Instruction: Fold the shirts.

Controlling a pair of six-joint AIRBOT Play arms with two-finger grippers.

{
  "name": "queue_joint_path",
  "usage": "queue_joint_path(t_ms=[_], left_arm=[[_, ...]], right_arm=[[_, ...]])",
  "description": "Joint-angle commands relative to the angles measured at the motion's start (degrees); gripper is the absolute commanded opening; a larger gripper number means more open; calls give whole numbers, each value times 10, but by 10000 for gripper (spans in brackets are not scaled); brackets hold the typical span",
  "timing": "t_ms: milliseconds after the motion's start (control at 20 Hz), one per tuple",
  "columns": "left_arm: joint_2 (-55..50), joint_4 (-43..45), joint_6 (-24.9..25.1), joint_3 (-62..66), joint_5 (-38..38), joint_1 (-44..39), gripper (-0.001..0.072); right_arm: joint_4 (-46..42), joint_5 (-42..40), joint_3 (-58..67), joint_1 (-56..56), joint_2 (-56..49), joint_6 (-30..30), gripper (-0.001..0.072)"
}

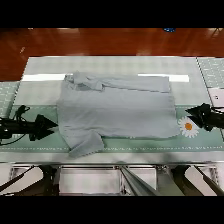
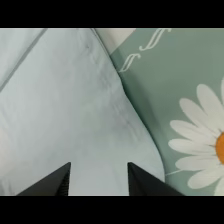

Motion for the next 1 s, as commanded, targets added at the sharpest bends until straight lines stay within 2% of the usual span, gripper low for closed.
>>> queue_joint_path(t_ms=[0,150,200,250,350,450,500,600,700,950], left_arm=[[-19,-39,3,-21,32,-47,510],[-35,-87,13,-17,63,-104,500],[-37,-87,13,-11,70,-119,338],[-37,-88,15,-4,70,-126,16],[-37,-89,19,14,56,-128,18],[-37,-89,19,31,44,-128,18],[-37,-89,19,37,40,-128,18],[-36,-89,19,39,40,-128,18],[-36,-89,19,39,42,-128,18],[-36,-89,19,39,42,-130,18]], right_arm=[[10,13,-6,-2,3,-8,408],[10,28,-6,-2,3,-6,408],[2,23,-6,-2,3,-3,408],[-14,22,-6,-2,3,4,408],[-98,23,-6,-2,3,44,408],[-236,40,-6,-2,3,129,408],[-280,51,-6,-2,2,146,408],[-289,80,-6,-2,-15,144,408],[-262,111,-8,7,-41,127,408],[-222,92,-8,65,-100,104,408]])
